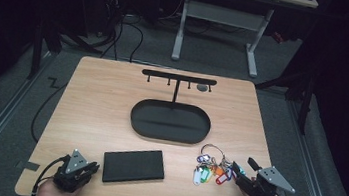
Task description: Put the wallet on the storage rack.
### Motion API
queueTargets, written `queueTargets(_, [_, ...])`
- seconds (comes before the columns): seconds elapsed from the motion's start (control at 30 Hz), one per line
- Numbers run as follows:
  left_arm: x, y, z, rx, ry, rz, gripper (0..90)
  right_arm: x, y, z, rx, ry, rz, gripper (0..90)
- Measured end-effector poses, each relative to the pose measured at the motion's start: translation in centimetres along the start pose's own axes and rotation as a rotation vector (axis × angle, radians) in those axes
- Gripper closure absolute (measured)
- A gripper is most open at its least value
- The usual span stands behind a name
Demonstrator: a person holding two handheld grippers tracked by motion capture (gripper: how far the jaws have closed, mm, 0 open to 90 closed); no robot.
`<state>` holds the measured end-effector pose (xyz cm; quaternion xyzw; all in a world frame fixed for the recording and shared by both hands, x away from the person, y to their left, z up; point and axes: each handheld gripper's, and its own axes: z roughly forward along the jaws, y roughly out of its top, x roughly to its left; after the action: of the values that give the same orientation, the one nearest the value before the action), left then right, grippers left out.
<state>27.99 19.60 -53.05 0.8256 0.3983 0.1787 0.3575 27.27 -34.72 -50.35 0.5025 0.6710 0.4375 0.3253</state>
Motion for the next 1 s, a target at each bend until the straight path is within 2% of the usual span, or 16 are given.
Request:
queueTargets(0.13, [-0.9,-0.1,-0.1,-0.002,-0.021,0.035,81.1,-0.1,0.0,-0.1,0.003,0.0,0.002,36.5])
queueTargets(0.2, [-1.2,-0.2,-0.3,0.004,-0.01,0.047,81.1,-0.1,-0.1,-0.1,0.003,0.0,0.001,36.5])
queueTargets(0.4, [-1.8,-0.5,-1.0,-0.008,-0.025,0.047,80.9,-0.2,-0.1,0.0,0.008,-0.002,0.003,36.6])
queueTargets(0.5, [-2.2,-0.6,-1.1,-0.012,-0.047,0.054,80.3,-0.1,-0.1,0.1,0.01,0.001,0.004,36.7])
queueTargets(0.6, [-3.3,-0.4,-1.1,-0.014,-0.068,0.092,79.2,0.0,-0.1,0.2,0.014,0.004,-0.002,36.7])
queueTargets(0.67, [-3.5,-0.4,-1.1,-0.015,-0.075,0.103,78.7,0.1,-0.1,0.2,0.015,0.006,-0.004,36.6])
queueTargets(0.73, [-4.5,-0.1,-0.9,-0.017,-0.106,0.132,76.3,0.1,-0.1,0.3,0.017,0.004,-0.007,36.7])
queueTargets(0.8, [-5.0,0.0,-0.7,-0.021,-0.108,0.145,75.5,0.1,-0.1,0.4,0.019,0.005,-0.009,36.7])
queueTargets(0.87, [-6.0,0.3,-0.4,-0.02,-0.123,0.183,74.6,0.1,-0.1,0.4,0.022,0.004,-0.005,36.7])
queueTargets(1.0, [-6.7,0.5,-0.1,-0.027,-0.142,0.203,73.1,0.1,-0.2,0.4,0.026,0.006,-0.005,36.6])
